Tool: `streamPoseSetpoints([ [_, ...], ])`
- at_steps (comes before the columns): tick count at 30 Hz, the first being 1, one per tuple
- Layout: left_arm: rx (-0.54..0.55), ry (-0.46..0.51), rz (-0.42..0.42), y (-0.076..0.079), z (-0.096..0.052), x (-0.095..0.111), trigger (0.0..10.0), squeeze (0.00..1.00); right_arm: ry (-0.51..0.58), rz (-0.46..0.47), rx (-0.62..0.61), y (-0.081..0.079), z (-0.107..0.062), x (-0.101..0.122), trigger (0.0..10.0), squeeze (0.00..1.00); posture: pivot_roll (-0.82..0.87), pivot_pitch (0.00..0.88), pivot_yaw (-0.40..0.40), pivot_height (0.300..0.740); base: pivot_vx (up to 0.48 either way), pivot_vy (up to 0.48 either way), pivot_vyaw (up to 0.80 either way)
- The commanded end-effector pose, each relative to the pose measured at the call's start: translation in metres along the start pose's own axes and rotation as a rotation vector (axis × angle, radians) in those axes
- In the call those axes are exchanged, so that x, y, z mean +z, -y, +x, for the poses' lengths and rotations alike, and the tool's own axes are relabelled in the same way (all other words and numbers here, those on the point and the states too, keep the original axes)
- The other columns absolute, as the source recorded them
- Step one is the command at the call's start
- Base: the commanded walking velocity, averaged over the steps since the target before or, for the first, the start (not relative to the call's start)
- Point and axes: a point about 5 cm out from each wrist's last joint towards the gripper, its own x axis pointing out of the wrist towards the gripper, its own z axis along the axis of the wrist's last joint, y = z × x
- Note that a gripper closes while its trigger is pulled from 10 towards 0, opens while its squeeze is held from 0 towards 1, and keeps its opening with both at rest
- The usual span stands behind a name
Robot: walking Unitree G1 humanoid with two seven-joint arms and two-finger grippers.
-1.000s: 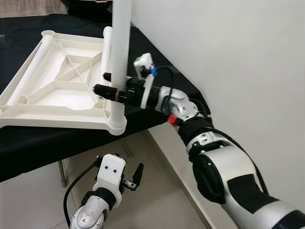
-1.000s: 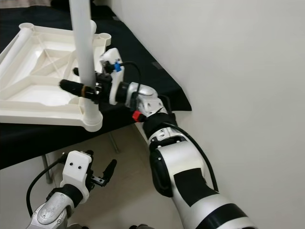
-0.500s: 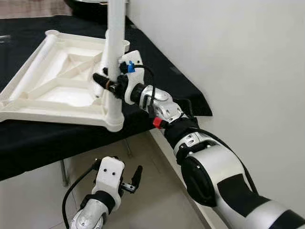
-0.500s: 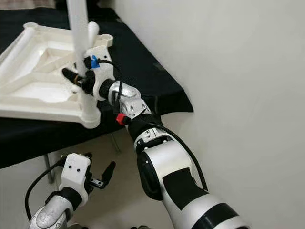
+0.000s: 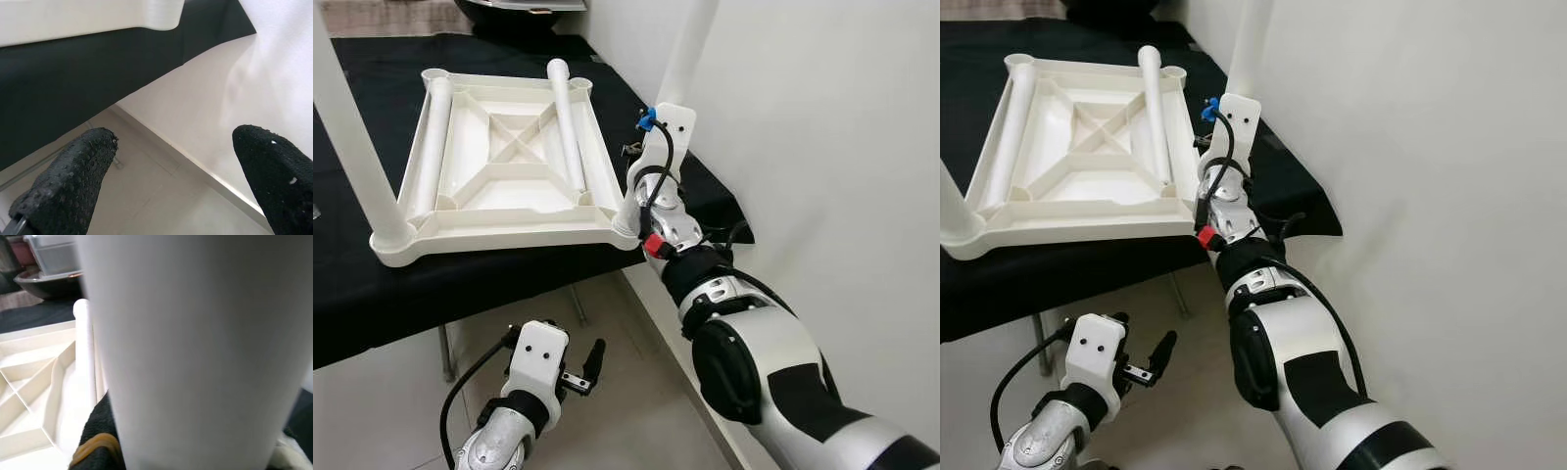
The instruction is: Building children table
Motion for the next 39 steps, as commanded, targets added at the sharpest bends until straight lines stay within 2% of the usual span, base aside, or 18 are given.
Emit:
streamPoseSetpoints([
  [1,-0.016,-0.018,-0.005,0.004,0.0,-0.003,10.0,0.0,-0.061,0.043,0.046,-0.005,-0.002,-0.011,10.0,0.62,0.13,0.105,-0.177,0.74,0.0,0.0,0.0],
  [2,-0.016,-0.017,-0.006,0.004,0.0,-0.003,10.0,0.0,-0.038,0.041,0.086,-0.007,-0.002,-0.007,10.0,1.0,0.13,0.107,-0.176,0.74,0.0,0.0,0.0],
  [7,-0.017,-0.015,-0.009,0.004,0.001,-0.003,10.0,0.0,0.014,0.049,0.13,0.003,0.003,0.002,10.0,1.0,0.13,0.107,-0.179,0.74,0.0,0.0,0.0],
  [8,-0.016,-0.014,-0.009,0.003,0.001,-0.003,10.0,0.0,-0.001,0.157,0.365,-0.003,0.003,0.007,10.0,0.0,0.12,0.106,-0.177,0.74,0.0,0.0,0.0],
  [9,-0.016,-0.014,-0.008,0.003,0.001,-0.003,10.0,0.0,-0.011,0.2,0.454,-0.006,0.002,0.008,10.0,0.0,0.12,0.106,-0.177,0.74,0.0,0.0,0.0],
  [10,-0.016,-0.014,-0.008,0.003,0.001,-0.003,10.0,0.0,-0.011,0.2,0.454,-0.006,0.002,0.008,10.0,0.0,0.12,0.106,-0.177,0.74,0.0,0.0,0.0],
  [12,-0.018,-0.015,-0.009,0.003,0.001,-0.003,10.0,0.0,-0.036,0.186,0.716,-0.003,-0.003,0.005,10.0,0.0,0.12,0.106,-0.175,0.74,0.0,0.0,0.0],
  [14,-0.02,-0.016,-0.008,0.004,0.001,-0.003,10.0,0.0,-0.047,0.187,0.781,-0.002,-0.004,0.004,10.0,0.0,0.12,0.106,-0.175,0.74,0.0,0.0,0.0],
  [16,-0.021,-0.014,-0.009,0.004,0.002,-0.003,10.0,0.0,-0.075,0.142,0.948,0.001,-0.009,0.001,10.0,0.0,0.12,0.104,-0.177,0.74,0.0,0.0,0.0],
  [18,-0.018,-0.013,-0.006,0.003,0.002,-0.003,10.0,0.0,-0.109,0.01,1.146,-0.002,-0.017,-0.001,10.0,0.0,0.11,0.106,-0.173,0.74,0.0,0.0,0.0],
  [23,-0.02,-0.012,-0.007,0.004,0.002,-0.003,10.0,0.0,-0.11,-0.028,1.291,-0.009,-0.025,-0.001,10.0,0.0,0.12,0.103,-0.177,0.74,0.0,0.0,0.0],
  [25,-0.017,-0.014,-0.007,0.004,0.001,-0.003,10.0,0.0,-0.121,-0.121,1.381,-0.028,-0.034,-0.008,10.0,0.0,0.12,0.102,-0.177,0.74,0.0,0.0,0.0],
  [26,-0.017,-0.014,-0.007,0.004,0.001,-0.003,10.0,0.0,-0.121,-0.121,1.381,-0.028,-0.034,-0.008,10.0,0.0,0.12,0.102,-0.177,0.74,0.0,0.0,0.0],
  [27,-0.018,-0.014,-0.008,0.004,0.001,-0.003,10.0,0.0,-0.119,-0.145,1.379,-0.038,-0.037,-0.009,5.8,0.0,0.12,0.105,-0.18,0.74,0.0,0.0,0.0],
  [28,-0.018,-0.013,-0.008,0.004,0.002,-0.003,10.0,0.0,-0.115,-0.146,1.375,-0.042,-0.038,-0.009,0.0,0.0,0.12,0.105,-0.18,0.74,0.0,0.0,0.0],
  [36,-0.013,-0.015,-0.009,0.005,0.001,-0.003,10.0,0.0,-0.082,-0.09,1.321,-0.052,-0.037,-0.004,0.0,0.0,0.13,0.107,-0.184,0.74,0.0,0.0,0.0],
  [38,-0.014,-0.013,-0.011,0.005,0.001,-0.003,10.0,0.0,-0.073,-0.097,1.13,-0.049,-0.028,-0.002,0.0,0.0,0.12,0.108,-0.183,0.74,0.0,0.0,0.0],
  [39,-0.015,-0.014,-0.013,0.005,0.001,-0.003,10.0,0.0,-0.087,-0.101,0.938,-0.043,-0.019,-0.003,0.0,0.0,0.12,0.108,-0.183,0.74,0.0,0.0,0.0],
])
